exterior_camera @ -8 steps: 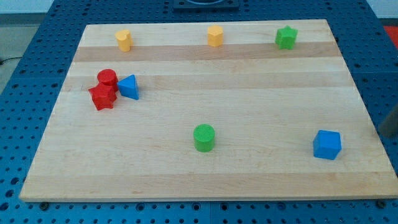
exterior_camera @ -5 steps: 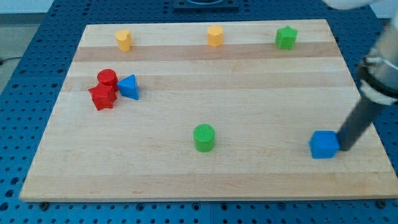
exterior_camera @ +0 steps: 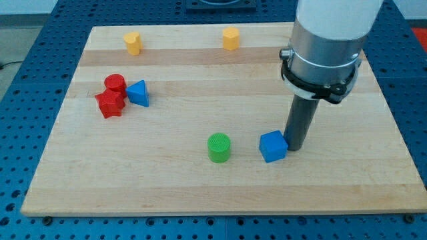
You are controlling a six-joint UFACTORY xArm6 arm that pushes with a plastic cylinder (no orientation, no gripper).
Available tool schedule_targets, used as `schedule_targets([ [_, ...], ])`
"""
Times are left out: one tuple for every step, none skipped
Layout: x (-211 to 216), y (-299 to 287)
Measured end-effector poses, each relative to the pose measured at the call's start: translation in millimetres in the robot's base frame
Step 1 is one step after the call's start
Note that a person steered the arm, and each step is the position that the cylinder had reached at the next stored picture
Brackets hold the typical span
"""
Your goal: Push the blue cube into the red star
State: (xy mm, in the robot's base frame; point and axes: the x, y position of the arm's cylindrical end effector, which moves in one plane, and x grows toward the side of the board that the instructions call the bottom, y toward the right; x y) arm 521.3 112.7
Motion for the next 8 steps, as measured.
schedule_targets([
  [28, 23],
  [30, -1],
  [9, -49],
  [-2, -69],
  [-22, -55],
  [-38, -59],
  [-38, -60],
  [-34, -60],
])
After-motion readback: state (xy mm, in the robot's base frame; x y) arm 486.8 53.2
